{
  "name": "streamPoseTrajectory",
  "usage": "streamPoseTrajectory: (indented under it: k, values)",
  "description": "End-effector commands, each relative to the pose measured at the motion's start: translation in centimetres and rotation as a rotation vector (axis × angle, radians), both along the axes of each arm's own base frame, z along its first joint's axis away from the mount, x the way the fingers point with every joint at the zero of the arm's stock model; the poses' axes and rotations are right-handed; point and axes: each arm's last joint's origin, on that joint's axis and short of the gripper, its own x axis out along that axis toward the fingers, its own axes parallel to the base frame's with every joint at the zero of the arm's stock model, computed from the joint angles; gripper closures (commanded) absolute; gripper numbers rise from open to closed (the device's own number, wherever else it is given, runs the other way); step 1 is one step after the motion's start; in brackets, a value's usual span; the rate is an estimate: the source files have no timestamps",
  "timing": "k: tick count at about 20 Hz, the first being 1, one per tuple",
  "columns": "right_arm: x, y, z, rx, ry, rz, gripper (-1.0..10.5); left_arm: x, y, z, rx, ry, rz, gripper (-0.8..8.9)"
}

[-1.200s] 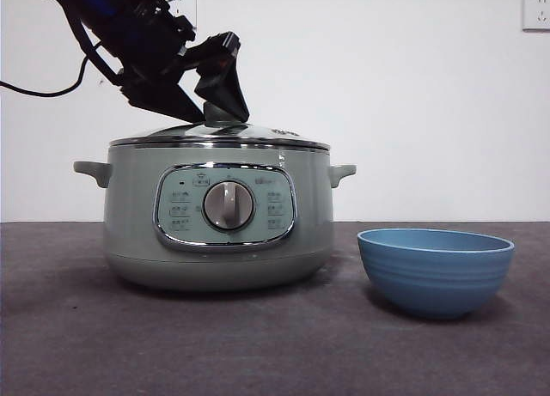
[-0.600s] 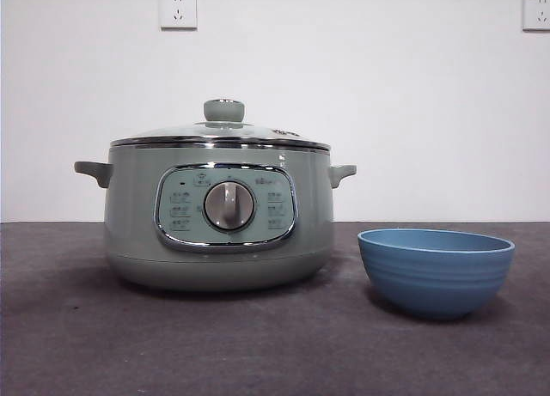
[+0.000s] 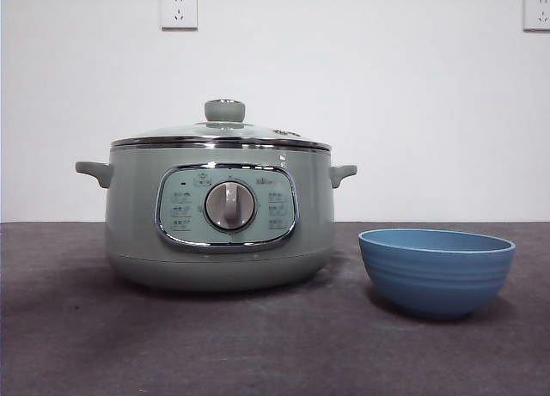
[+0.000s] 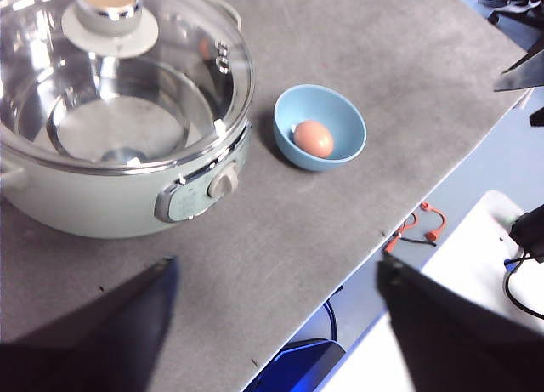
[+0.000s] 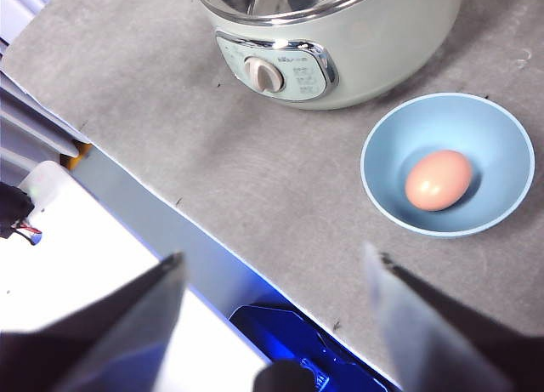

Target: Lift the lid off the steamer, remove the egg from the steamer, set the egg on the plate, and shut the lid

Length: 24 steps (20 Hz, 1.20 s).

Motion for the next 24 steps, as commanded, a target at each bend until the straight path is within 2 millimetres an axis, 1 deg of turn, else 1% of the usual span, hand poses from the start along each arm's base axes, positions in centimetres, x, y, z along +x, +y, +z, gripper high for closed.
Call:
streamPoseTrajectory:
  k: [1,24]
  values:
    - [-0.02,0.04,-0.05,0.001,-0.001,0.007,9.6,0.04,-0.07,-0.14,-0.005,0.001,-0.002,8.16]
    - [0.01,0.02,-0.04,-0.002,-0.003,0.001,9.5,0.15,-0.1,-0.09,-0.004,-0.01,0.003,8.17]
